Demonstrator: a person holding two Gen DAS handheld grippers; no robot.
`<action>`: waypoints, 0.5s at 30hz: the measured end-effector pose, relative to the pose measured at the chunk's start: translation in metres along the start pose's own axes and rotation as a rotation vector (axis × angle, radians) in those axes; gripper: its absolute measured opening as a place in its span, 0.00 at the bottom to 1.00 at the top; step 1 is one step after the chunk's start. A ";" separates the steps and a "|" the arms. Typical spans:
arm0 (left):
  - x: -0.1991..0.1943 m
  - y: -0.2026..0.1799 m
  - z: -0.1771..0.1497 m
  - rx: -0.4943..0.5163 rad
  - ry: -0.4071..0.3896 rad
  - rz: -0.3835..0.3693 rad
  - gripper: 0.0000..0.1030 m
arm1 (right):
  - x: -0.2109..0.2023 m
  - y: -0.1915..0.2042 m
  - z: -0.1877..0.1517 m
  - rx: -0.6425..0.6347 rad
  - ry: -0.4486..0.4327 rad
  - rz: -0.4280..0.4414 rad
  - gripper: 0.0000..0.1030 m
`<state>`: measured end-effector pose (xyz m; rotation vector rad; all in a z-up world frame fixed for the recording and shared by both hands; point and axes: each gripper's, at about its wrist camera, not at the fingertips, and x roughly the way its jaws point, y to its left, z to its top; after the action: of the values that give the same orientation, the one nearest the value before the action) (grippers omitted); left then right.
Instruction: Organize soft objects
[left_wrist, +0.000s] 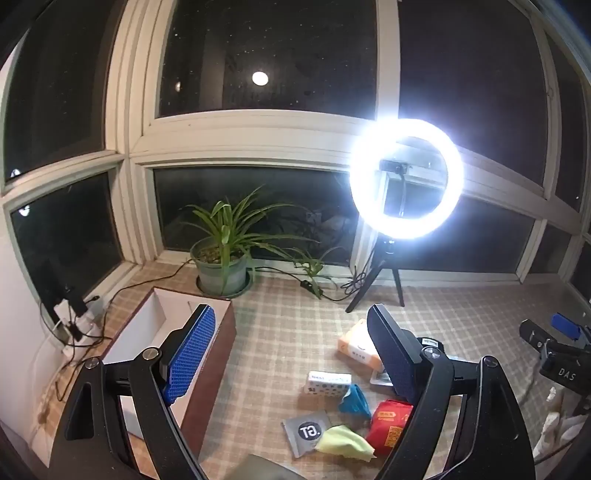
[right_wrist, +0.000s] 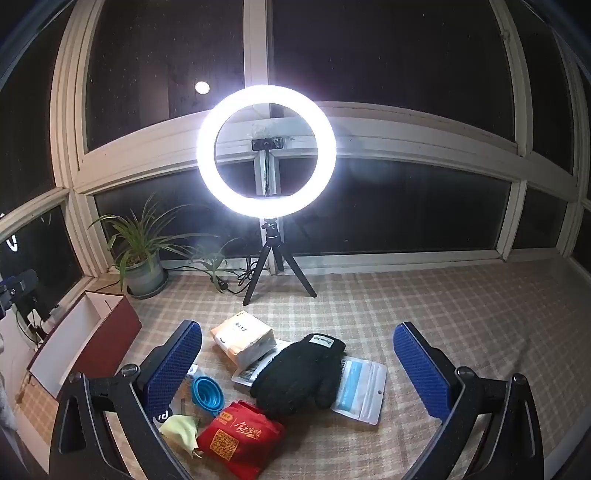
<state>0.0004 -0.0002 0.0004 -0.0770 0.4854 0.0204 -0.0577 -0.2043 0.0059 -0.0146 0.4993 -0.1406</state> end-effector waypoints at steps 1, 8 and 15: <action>-0.001 0.001 0.000 -0.011 -0.015 -0.008 0.82 | 0.000 0.000 0.000 -0.002 -0.002 -0.001 1.00; -0.004 0.004 0.000 -0.004 -0.024 -0.028 0.82 | 0.001 -0.001 0.000 -0.008 -0.016 -0.004 1.00; -0.004 0.012 -0.004 0.004 -0.023 0.006 0.82 | 0.003 -0.005 0.001 -0.003 -0.018 -0.001 1.00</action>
<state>-0.0059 0.0115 -0.0021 -0.0715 0.4628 0.0264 -0.0549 -0.2095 0.0058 -0.0189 0.4813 -0.1407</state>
